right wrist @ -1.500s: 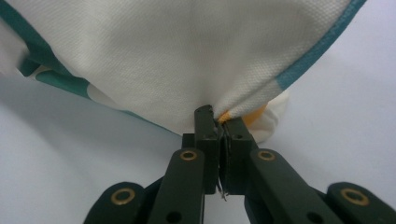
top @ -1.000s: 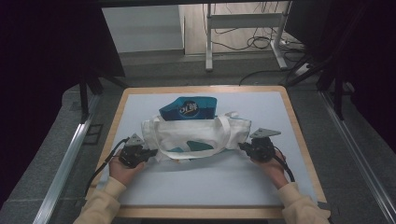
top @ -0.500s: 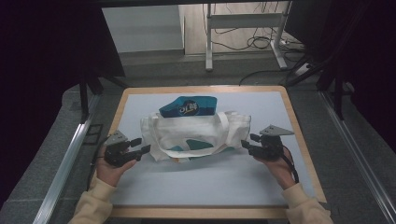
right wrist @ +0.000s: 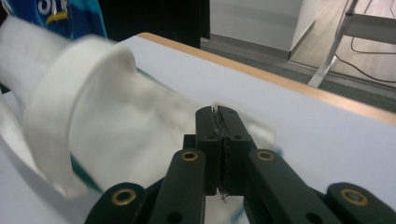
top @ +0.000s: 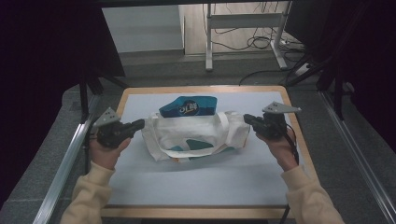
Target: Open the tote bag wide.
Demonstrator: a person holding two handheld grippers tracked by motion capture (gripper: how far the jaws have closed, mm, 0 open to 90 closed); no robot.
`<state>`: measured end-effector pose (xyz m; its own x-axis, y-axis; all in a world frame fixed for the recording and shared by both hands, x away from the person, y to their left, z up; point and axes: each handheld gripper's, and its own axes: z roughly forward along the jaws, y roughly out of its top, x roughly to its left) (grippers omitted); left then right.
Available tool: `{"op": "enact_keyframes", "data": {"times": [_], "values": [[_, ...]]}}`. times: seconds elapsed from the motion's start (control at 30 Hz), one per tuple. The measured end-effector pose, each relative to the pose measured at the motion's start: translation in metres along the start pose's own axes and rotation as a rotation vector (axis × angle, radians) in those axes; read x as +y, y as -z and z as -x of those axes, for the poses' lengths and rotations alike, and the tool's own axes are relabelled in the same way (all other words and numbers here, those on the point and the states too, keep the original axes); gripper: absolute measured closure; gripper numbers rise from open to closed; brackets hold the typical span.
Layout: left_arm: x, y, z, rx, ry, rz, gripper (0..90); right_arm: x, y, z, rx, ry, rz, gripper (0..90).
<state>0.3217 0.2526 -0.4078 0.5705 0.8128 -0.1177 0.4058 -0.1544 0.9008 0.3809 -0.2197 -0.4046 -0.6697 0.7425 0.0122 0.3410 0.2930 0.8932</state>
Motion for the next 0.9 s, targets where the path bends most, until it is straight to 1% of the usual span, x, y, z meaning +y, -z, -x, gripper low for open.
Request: {"op": "enact_keyframes", "data": {"times": [0.03,0.07,0.1,0.13,0.17,0.27,0.33,0.4,0.5,0.6,0.7,0.87,0.9], "values": [[0.006,-0.005,-0.005,0.000,0.009,-0.004,89.1,0.013,-0.010,-0.001,0.007,0.009,-0.011,88.4],[0.008,-0.008,-0.007,0.002,0.012,-0.004,89.1,0.013,-0.010,-0.001,0.007,0.009,-0.011,88.4],[0.014,-0.015,-0.013,0.002,0.021,-0.014,89.3,0.015,-0.012,-0.001,0.007,0.012,-0.013,88.5],[0.017,-0.019,-0.016,-0.001,0.026,-0.019,89.7,0.020,-0.020,-0.001,0.007,0.014,-0.022,88.6],[0.019,-0.024,-0.019,-0.005,0.031,-0.027,89.9,0.022,-0.024,0.000,0.009,0.015,-0.029,88.6],[0.020,-0.039,-0.025,-0.029,0.051,-0.053,90.0,0.025,-0.037,0.000,0.020,0.003,-0.048,88.8],[0.019,-0.046,-0.027,-0.034,0.052,-0.077,90.0,0.024,-0.044,0.001,0.032,-0.004,-0.059,88.8],[0.015,-0.050,-0.027,-0.047,0.064,-0.094,90.0,0.022,-0.048,0.000,0.043,-0.010,-0.067,89.0],[0.009,-0.051,-0.026,-0.062,0.063,-0.117,90.0,0.020,-0.050,0.000,0.051,-0.014,-0.074,89.1],[0.005,-0.050,-0.028,-0.069,0.078,-0.122,90.0,0.018,-0.047,0.000,0.071,-0.024,-0.077,89.1],[0.001,-0.048,-0.028,-0.091,0.087,-0.129,90.0,0.016,-0.043,-0.002,0.079,-0.017,-0.073,89.2],[-0.005,-0.048,-0.020,-0.107,0.065,-0.152,90.0,0.008,-0.039,-0.007,0.101,-0.008,-0.096,89.2],[-0.006,-0.048,-0.019,-0.106,0.055,-0.160,90.0,0.006,-0.039,-0.008,0.106,-0.003,-0.100,89.1]]}}
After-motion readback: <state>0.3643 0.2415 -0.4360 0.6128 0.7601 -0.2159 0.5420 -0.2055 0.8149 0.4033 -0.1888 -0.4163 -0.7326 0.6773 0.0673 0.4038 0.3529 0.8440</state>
